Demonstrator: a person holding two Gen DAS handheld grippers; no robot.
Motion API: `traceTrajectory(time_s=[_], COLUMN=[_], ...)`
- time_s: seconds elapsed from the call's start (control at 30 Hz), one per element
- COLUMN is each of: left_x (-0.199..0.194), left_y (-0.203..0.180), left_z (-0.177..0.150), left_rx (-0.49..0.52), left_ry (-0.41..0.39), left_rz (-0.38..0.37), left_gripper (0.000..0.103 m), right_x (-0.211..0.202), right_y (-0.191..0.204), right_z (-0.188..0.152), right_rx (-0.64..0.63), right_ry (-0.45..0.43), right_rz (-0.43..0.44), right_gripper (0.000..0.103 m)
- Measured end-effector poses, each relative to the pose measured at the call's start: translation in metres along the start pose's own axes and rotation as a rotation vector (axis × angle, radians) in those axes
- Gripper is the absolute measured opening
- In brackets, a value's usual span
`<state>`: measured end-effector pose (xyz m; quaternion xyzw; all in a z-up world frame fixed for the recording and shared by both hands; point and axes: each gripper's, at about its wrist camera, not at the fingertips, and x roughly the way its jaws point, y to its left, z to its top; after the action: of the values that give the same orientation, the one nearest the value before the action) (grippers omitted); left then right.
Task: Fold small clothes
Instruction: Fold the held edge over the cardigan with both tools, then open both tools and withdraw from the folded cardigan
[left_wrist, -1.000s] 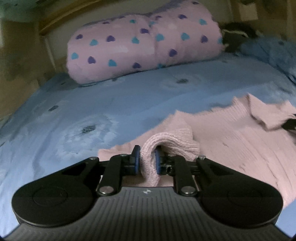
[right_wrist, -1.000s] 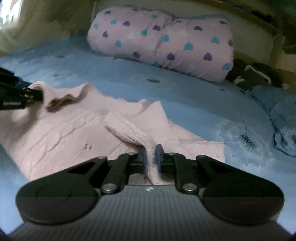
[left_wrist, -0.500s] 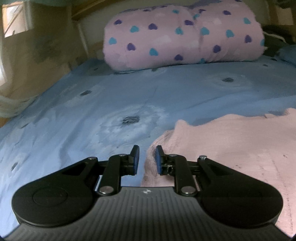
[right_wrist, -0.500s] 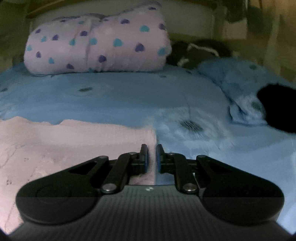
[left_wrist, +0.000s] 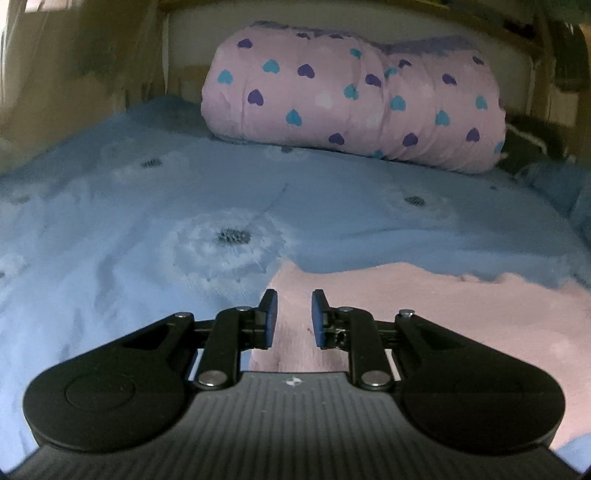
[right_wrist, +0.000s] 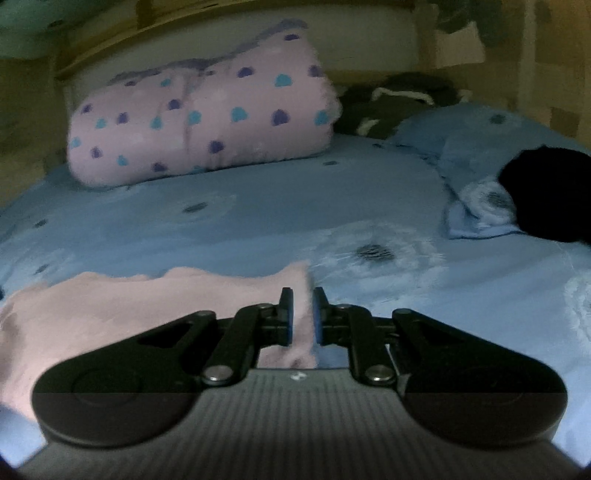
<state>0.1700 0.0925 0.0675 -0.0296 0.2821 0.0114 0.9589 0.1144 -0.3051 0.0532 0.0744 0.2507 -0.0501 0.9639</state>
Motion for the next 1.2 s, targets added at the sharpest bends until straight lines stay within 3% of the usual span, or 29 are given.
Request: traceTrajectory(time_s=[0.23,0.47,0.6,0.87,0.93,1.03,1.07,1.1,1.17,1.2], left_x=[-0.004,0.026,0.033,0.022,0.012,-0.008,-0.014,-0.019,-0.029,-0.034], left_y=[0.019,0.002,-0.003,-0.002,0.001,0.004,0.005,0.006,0.003,0.001], left_z=[-0.005,-0.026,-0.033,-0.033,-0.03,-0.025,-0.024,-0.022,-0.021,-0.022], left_rx=[-0.04,0.099,0.145,0.14,0.137,0.096,0.079,0.067,0.075,0.085], left_ry=[0.033,0.128,0.126,0.131,0.132,0.131,0.131,0.136,0.153,0.158], left_rz=[-0.022,0.078,0.101,0.089,0.075,0.051,0.04,0.029,0.012,0.01], left_gripper=[0.023,0.023,0.023,0.024,0.027,0.051,0.059,0.063,0.067,0.068], right_x=[-0.012,0.014,0.027,0.021,0.015,0.004,-0.002,-0.009,-0.021,-0.026], right_y=[0.018,0.007,-0.014,-0.001,0.002,0.002,0.001,-0.002,-0.005,-0.005], right_z=[-0.013,-0.032,-0.041,-0.037,-0.034,-0.028,-0.026,-0.026,-0.029,-0.032], right_rx=[0.002,-0.033,0.048,-0.013,-0.006,0.028,0.052,0.092,0.174,0.203], right_ry=[0.086,0.168,0.225,0.215,0.195,0.169,0.162,0.15,0.139,0.141], right_rz=[0.034,-0.098,-0.121,-0.142,-0.137,-0.129,-0.125,-0.117,-0.089,-0.073], right_gripper=[0.014,0.014,0.014,0.015,0.015,0.016,0.025,0.041,0.057,0.057])
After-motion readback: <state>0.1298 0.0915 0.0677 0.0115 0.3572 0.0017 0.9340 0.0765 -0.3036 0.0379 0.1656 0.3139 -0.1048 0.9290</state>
